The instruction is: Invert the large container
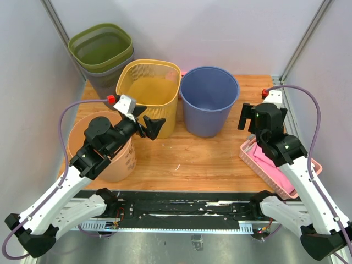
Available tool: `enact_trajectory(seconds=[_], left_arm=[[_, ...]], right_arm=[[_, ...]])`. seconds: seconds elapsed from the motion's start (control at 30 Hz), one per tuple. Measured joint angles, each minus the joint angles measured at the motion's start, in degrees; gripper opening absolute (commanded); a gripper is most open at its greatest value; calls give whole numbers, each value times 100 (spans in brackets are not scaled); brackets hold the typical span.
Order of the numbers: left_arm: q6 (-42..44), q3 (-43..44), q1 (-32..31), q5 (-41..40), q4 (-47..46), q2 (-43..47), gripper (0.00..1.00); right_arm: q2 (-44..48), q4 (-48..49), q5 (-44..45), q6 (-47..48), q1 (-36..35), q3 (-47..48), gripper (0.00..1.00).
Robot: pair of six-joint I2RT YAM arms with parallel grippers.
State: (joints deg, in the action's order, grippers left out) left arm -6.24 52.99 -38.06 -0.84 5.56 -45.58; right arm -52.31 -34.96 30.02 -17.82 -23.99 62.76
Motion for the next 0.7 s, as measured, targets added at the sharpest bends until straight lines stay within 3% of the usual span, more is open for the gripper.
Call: enact_trajectory(seconds=[0.23, 0.53, 0.7], left_arm=[[90, -98, 0, 63, -107, 133, 99], [39, 120, -2, -85, 306, -157, 99], [-216, 254, -2, -201, 813, -411, 99]], right_arm=[[190, 105, -68, 101, 17, -68, 98], [435, 837, -1491, 938, 26, -136, 95], [-61, 1091, -2533, 1325, 26, 216, 94]])
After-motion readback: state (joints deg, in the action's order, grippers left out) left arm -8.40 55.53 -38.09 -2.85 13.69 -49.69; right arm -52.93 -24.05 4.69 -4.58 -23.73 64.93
